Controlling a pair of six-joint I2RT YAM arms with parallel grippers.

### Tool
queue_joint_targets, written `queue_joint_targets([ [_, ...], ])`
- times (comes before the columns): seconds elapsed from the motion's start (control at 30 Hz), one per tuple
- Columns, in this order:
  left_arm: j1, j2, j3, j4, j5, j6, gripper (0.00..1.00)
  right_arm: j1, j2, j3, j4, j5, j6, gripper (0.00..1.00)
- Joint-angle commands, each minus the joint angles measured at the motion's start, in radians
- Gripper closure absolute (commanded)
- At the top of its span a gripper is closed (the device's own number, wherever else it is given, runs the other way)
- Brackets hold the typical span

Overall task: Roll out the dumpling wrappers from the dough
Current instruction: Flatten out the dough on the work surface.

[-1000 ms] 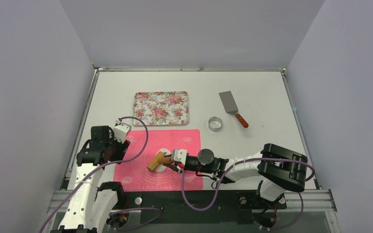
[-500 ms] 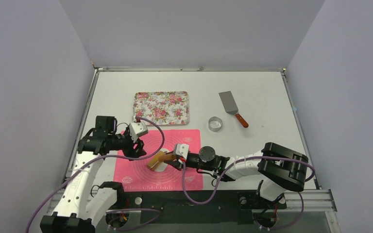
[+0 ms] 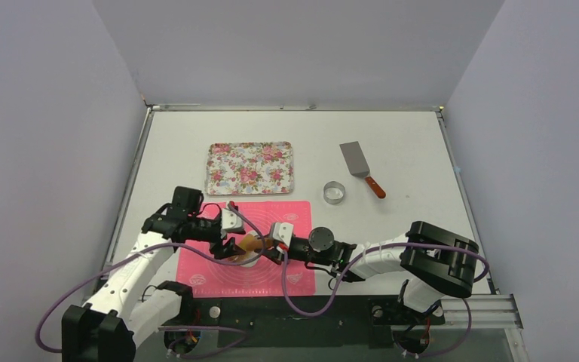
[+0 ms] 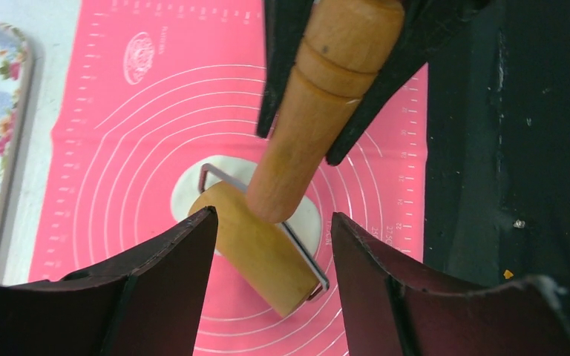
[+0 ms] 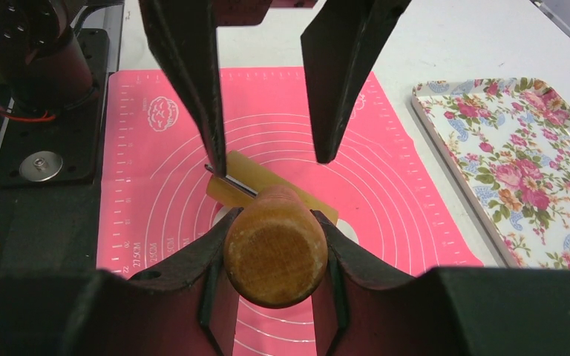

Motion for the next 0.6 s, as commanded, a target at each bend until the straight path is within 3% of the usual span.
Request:
queue_joint_targets([
  [0.0, -0.067, 0.015, -0.043, 0.102, -0.003, 0.047, 0.44, -0.008, 0.017, 0.023, -0.036, 0.03, 0.005, 1.0],
  [0.23, -0.198, 0.055, -0.076, 0.325, -0.121, -0.082, 0.44, -0.008, 0.025, 0.034, -0.036, 0.028, 0.001, 1.0],
  [0.4, -0.241, 0.087, -0.075, 0.35, -0.134, -0.075, 0.45, -0.008, 0.027, 0.032, -0.024, 0.028, 0.005, 1.0],
  [0.47, -0.248, 0.086, -0.076, 0.346, -0.133, -0.059, 0.54, -0.008, 0.023, 0.031, -0.022, 0.029, 0.007, 1.0],
  [0.57, -0.252, 0.088, -0.082, 0.349, -0.122, -0.047, 0.81, -0.009, 0.022, 0.031, -0.021, 0.027, 0.008, 1.0],
])
